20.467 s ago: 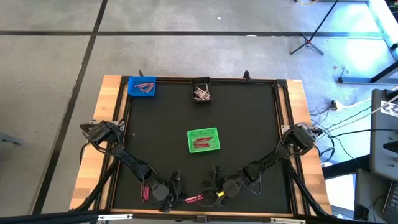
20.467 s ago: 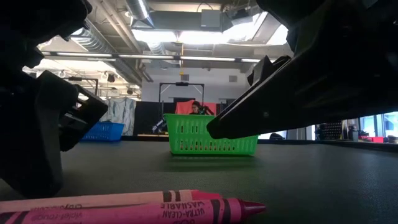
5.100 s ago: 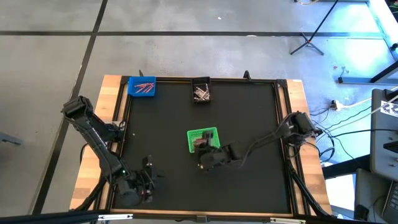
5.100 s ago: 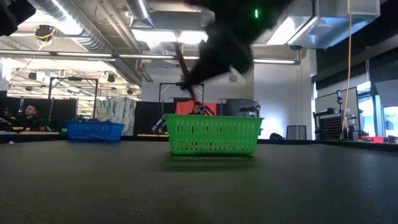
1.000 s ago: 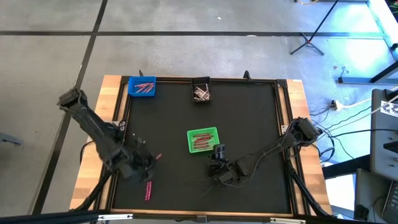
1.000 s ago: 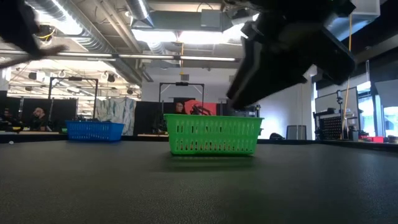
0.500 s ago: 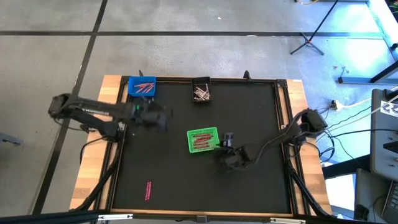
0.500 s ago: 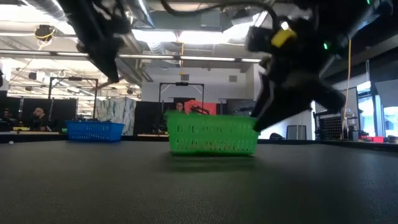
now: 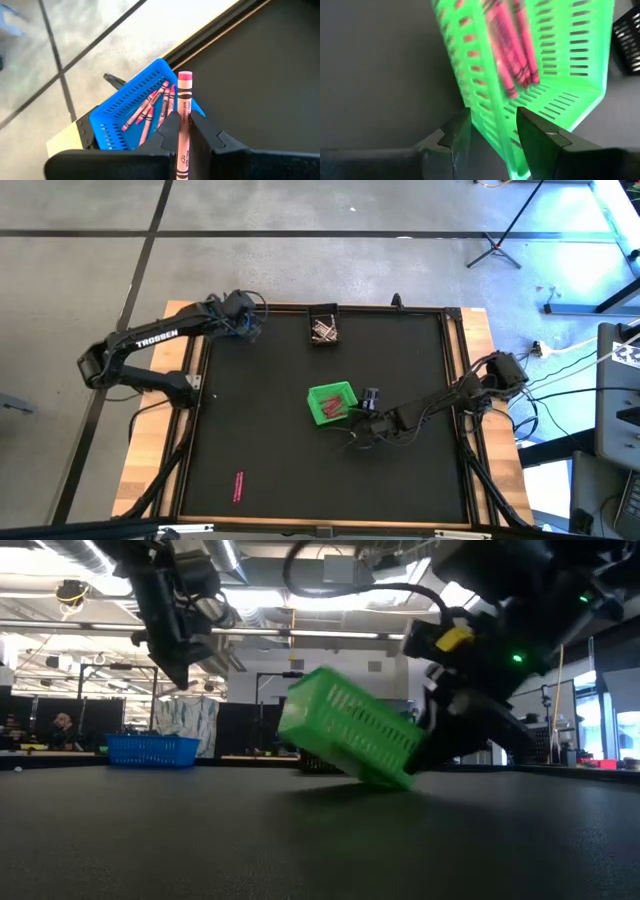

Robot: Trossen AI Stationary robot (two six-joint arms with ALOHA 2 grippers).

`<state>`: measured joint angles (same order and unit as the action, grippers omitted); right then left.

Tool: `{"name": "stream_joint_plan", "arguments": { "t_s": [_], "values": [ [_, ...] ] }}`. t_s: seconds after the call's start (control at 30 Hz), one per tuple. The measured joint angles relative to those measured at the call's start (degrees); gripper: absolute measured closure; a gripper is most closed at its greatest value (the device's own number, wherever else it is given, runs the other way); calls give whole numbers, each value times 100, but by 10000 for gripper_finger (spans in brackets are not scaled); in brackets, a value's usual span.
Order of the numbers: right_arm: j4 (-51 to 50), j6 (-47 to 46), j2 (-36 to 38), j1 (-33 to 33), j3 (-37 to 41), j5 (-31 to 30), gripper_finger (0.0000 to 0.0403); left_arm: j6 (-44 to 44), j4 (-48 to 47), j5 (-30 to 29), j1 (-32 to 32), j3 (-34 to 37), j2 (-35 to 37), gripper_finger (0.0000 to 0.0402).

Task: Sort crayons
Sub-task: Put the pink crayon into the blue bin

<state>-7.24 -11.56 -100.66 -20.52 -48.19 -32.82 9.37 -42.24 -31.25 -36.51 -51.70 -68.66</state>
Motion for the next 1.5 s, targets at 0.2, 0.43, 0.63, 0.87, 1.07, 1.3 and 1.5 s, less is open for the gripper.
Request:
{"name": "stream_joint_plan", "arguments": {
  "t_s": [0.2,0.43,0.63,0.87,1.07,1.3,1.5],
  "values": [
    [-18,303,0,161,-214,-6,244,-254,75,245,-240,0,0,386],
    [-32,750,29,184,-616,-152,244,-368,75,250,-298,0,0,386],
    [-584,848,174,175,-1048,-212,244,-514,464,306,-502,414,0,386],
    [-615,755,282,143,-1105,-213,244,-780,1562,737,-1027,1080,-6,386],
    [-626,738,282,141,-1101,-212,244,-1001,2353,812,-1505,1294,-226,386],
    [-623,736,281,141,-1101,-212,244,-1145,2638,889,-1788,1331,-679,377],
    [-621,734,282,142,-1101,-144,244,-1151,2486,934,-1807,1329,-575,324]
  ]
}}
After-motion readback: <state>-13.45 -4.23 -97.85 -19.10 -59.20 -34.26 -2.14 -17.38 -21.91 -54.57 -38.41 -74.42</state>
